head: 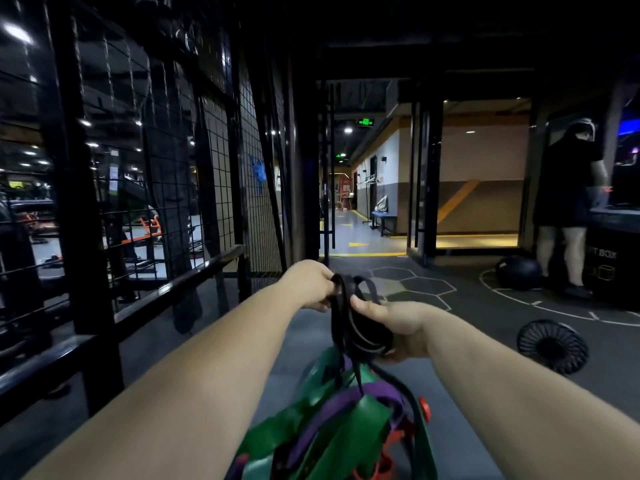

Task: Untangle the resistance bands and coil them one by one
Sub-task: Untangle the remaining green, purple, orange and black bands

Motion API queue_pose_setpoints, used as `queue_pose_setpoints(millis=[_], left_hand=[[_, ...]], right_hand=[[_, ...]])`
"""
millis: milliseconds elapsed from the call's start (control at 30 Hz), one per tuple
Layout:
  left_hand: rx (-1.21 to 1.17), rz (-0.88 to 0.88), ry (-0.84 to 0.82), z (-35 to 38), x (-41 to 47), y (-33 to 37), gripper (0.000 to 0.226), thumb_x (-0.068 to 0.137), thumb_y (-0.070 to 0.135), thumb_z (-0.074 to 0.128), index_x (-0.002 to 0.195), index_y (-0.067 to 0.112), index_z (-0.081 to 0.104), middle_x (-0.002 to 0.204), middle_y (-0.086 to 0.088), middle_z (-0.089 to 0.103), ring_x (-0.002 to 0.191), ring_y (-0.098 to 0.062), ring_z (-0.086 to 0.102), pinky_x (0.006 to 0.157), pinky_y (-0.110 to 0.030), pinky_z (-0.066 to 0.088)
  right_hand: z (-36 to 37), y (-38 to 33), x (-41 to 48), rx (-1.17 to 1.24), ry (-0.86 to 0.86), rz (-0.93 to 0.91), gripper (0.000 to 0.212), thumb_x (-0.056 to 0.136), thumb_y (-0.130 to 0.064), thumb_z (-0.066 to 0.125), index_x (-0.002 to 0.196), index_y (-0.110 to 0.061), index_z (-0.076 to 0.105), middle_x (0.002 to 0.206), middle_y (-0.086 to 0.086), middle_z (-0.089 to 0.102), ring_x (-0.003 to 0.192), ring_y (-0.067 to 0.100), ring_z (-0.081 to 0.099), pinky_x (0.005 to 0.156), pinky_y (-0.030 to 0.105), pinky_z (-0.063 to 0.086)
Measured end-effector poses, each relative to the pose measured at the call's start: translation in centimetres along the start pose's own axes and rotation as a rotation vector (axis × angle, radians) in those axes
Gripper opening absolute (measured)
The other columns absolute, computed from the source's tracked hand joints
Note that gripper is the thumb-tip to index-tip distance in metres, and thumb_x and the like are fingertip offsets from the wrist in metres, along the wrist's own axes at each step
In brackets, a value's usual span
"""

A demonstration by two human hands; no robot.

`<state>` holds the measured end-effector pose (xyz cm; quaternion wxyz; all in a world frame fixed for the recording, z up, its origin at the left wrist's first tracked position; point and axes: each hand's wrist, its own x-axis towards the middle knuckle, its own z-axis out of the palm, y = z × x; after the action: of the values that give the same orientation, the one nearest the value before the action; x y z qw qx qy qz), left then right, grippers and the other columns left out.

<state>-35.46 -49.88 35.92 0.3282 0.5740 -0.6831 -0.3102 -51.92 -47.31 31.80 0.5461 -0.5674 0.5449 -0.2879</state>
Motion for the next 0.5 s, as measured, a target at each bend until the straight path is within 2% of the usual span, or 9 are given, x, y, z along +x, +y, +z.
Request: queue_pose_setpoints(millis=[67,133,200,300,367,400,500], left_hand=[[-0.042,0.026,0.009,0.8,-0.1,0.1,0.014,0.090,0.001,0.055,0.090,0.000,0.069,0.081,-0.015,0.064,0.072,-0.026,0.062,0.071,-0.034,0.058],[-0.070,0.047,0.076,1.4,-0.2,0.3,0.013,0.087,0.000,0.056,0.078,0.004,0.065,0.073,-0.013,0.062,0.068,-0.026,0.063,0.070,-0.035,0.059],[-0.184,0.066,0.093,2.0,-0.3,0.6,0.018,0.086,-0.002,0.058,0.071,0.008,0.059,0.070,-0.011,0.059,0.065,-0.025,0.062,0.069,-0.037,0.060],[-0.355,0.087,-0.017,2.5,-0.8,1.0,0.020,0.087,-0.007,0.059,0.077,0.011,0.057,0.075,-0.010,0.059,0.067,-0.018,0.061,0.056,-0.022,0.058],[-0.419,0.121,-0.078,2.9,-1.1,0.8,0.021,0.088,-0.008,0.059,0.083,0.012,0.058,0.081,-0.007,0.060,0.075,-0.015,0.061,0.059,-0.019,0.057],[-0.457,0.133,-0.058,3.2,-1.3,0.5,0.020,0.089,-0.007,0.058,0.084,0.013,0.057,0.082,-0.005,0.061,0.077,-0.013,0.061,0.063,-0.019,0.056],[-0.540,0.067,0.114,5.2,-2.3,-2.4,0.015,0.091,0.008,0.063,0.085,0.015,0.052,0.080,-0.003,0.058,0.077,-0.016,0.056,0.073,-0.030,0.052]], right_hand=[[0.4,0.7,-0.1,0.060,-0.018,-0.034,0.058,0.062,-0.058,0.070,0.108,-0.026,0.058,0.099,0.001,0.068,0.085,0.018,0.065,0.071,0.029,0.050],[0.9,1.3,0.1,0.128,-0.007,-0.079,0.032,0.078,-0.041,0.073,0.101,-0.023,0.061,0.092,0.000,0.070,0.080,0.017,0.065,0.069,0.029,0.050],[1.4,1.9,0.6,0.232,0.053,-0.158,0.027,0.081,-0.023,0.076,0.104,-0.015,0.065,0.092,0.006,0.071,0.081,0.024,0.066,0.071,0.032,0.053],[1.9,2.6,1.1,0.386,0.245,-0.282,0.021,0.081,-0.006,0.073,0.101,-0.002,0.067,0.085,0.015,0.068,0.074,0.026,0.065,0.062,0.031,0.053],[1.8,3.0,1.4,0.461,0.347,-0.296,0.018,0.083,-0.006,0.070,0.099,0.001,0.066,0.082,0.017,0.068,0.067,0.027,0.065,0.063,0.033,0.052],[1.8,3.2,1.5,0.489,0.384,-0.285,0.019,0.084,-0.008,0.068,0.099,0.002,0.066,0.082,0.019,0.067,0.066,0.029,0.064,0.064,0.035,0.052],[1.1,4.1,1.8,0.593,0.483,-0.202,0.025,0.084,-0.020,0.066,0.098,0.000,0.063,0.086,0.022,0.069,0.073,0.034,0.067,0.068,0.040,0.053]])
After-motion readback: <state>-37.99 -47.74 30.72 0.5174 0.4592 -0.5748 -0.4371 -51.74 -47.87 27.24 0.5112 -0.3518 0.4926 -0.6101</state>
